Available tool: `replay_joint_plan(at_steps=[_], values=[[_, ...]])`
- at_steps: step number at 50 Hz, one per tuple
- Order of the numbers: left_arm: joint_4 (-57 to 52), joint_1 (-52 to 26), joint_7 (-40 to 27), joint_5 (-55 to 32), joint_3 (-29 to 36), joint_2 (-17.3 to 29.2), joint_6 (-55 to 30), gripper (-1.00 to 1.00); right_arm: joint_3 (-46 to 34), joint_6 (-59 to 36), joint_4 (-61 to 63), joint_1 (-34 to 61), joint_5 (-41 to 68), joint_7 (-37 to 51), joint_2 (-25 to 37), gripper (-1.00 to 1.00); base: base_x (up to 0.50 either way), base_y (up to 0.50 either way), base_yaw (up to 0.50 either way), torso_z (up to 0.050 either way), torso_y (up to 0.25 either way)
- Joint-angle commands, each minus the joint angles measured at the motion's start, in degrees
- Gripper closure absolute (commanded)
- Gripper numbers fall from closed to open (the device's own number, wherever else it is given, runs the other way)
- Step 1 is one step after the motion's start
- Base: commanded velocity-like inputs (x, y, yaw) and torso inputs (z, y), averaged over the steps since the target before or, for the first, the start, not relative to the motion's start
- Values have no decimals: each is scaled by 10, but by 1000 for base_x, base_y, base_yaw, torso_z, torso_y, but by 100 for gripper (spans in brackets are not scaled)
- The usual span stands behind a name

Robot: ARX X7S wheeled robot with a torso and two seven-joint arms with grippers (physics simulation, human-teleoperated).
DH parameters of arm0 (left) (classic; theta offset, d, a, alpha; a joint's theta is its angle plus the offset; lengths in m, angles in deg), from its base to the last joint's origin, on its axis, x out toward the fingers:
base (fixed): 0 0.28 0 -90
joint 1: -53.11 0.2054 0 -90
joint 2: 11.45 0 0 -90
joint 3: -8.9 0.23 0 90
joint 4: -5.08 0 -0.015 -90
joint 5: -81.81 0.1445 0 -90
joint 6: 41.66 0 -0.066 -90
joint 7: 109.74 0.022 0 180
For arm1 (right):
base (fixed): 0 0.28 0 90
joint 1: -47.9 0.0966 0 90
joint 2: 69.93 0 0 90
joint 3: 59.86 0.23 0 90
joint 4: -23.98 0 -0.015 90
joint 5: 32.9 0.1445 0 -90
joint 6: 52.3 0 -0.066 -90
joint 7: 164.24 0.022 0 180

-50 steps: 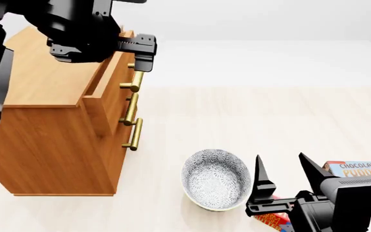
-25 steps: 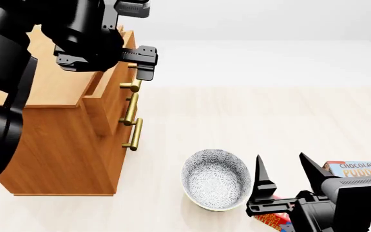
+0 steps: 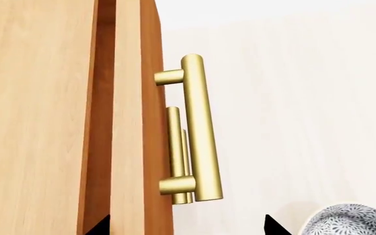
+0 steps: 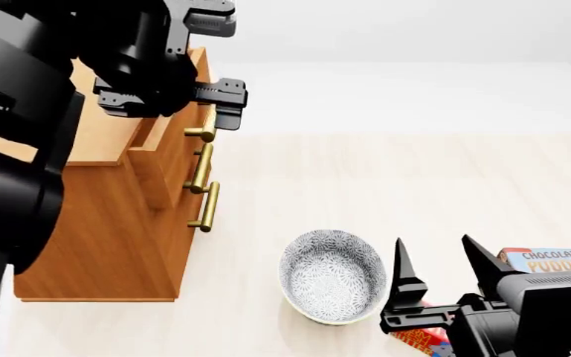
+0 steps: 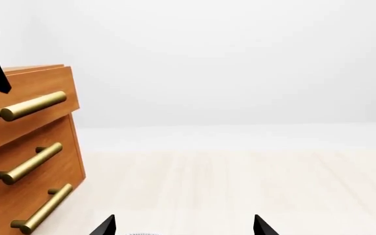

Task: Put the butter at the back in the top drawer of the cabinet and close it.

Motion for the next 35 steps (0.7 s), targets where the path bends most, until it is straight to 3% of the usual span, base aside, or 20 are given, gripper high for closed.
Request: replay_joint_plan(at_steps=[1, 10, 21, 25, 35], values=[[13, 26, 13, 62, -39, 0, -6, -100, 1, 3, 2, -2, 3, 2, 3, -100, 0, 0, 0, 0, 0], [13, 35, 63, 184, -175, -4, -45, -100, 0, 5, 1, -2, 4, 3, 5, -100, 0, 0, 0, 0, -3], [13, 42, 170, 399, -347, -25, -83, -100, 0, 7, 0, -2, 7, 5, 7, -100, 0, 0, 0, 0, -2], [13, 43, 194, 427, -371, -28, -91, -100, 0, 8, 0, -2, 8, 6, 8, -100, 0, 0, 0, 0, 0], [13, 42, 212, 406, -374, -29, -101, -100, 0, 10, -1, -3, 10, 7, 9, -100, 0, 0, 0, 0, -1]])
